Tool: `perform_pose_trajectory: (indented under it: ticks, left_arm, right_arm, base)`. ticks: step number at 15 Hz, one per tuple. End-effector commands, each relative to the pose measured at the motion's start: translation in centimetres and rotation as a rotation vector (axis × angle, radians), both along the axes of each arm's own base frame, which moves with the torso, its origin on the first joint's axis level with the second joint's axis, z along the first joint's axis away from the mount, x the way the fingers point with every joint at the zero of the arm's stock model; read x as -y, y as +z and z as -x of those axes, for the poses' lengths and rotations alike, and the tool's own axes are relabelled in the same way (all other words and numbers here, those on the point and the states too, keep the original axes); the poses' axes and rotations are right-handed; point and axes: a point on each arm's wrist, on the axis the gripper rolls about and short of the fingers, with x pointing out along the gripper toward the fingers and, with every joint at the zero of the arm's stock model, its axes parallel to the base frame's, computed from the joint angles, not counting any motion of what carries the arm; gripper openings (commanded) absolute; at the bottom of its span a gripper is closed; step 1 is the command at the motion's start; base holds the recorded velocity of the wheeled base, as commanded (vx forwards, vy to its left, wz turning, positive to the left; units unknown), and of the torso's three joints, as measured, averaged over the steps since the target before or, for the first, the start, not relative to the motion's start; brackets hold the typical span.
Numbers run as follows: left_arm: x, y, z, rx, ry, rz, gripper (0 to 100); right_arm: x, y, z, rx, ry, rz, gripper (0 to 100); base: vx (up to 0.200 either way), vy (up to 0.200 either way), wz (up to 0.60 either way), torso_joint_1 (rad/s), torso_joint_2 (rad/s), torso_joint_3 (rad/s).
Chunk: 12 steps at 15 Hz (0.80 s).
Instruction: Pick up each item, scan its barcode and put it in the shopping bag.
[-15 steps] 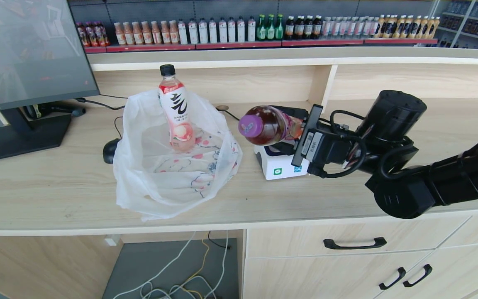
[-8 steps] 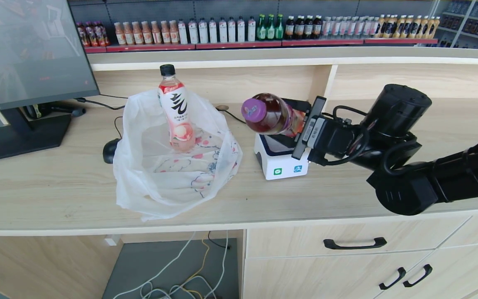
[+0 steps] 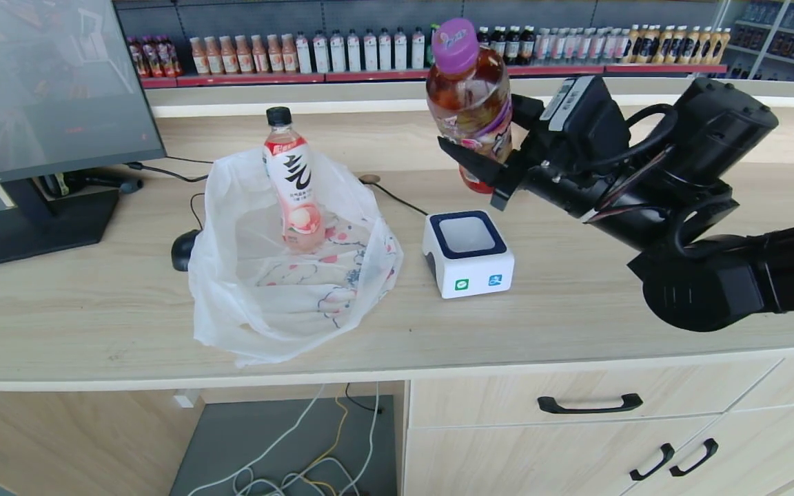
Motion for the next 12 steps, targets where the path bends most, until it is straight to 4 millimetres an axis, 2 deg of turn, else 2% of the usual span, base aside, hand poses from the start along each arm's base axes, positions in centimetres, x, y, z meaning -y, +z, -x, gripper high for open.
perform_pose_trajectory:
  ticks: [1, 4, 9, 12]
  left_arm:
    - [0.0, 0.0, 0.0, 0.001, 0.001, 0.000, 100]
    - [0.0, 0.0, 0.0, 0.001, 0.001, 0.000, 100]
    - [0.0, 0.0, 0.0, 0.001, 0.001, 0.000, 100]
    - [0.0, 0.0, 0.0, 0.001, 0.001, 0.000, 100]
  right_arm:
    - [0.3, 1.3, 0.7, -0.003, -0.006, -0.088, 0]
    - [-0.4, 1.5, 1.8, -0.069, 0.067, -0.215, 0]
    - [1.1, 2.9, 3.6, -0.158, 0.016, -0.554, 0]
    - [2.3, 1.7, 5.8, -0.232, -0.039, -0.574, 0]
  base:
    - [0.000, 0.000, 0.00, 0.000, 0.00, 0.000]
    - [0.000, 0.000, 0.00, 0.000, 0.00, 0.000]
    - [0.000, 0.000, 0.00, 0.000, 0.00, 0.000]
    - [0.000, 0.000, 0.00, 0.000, 0.00, 0.000]
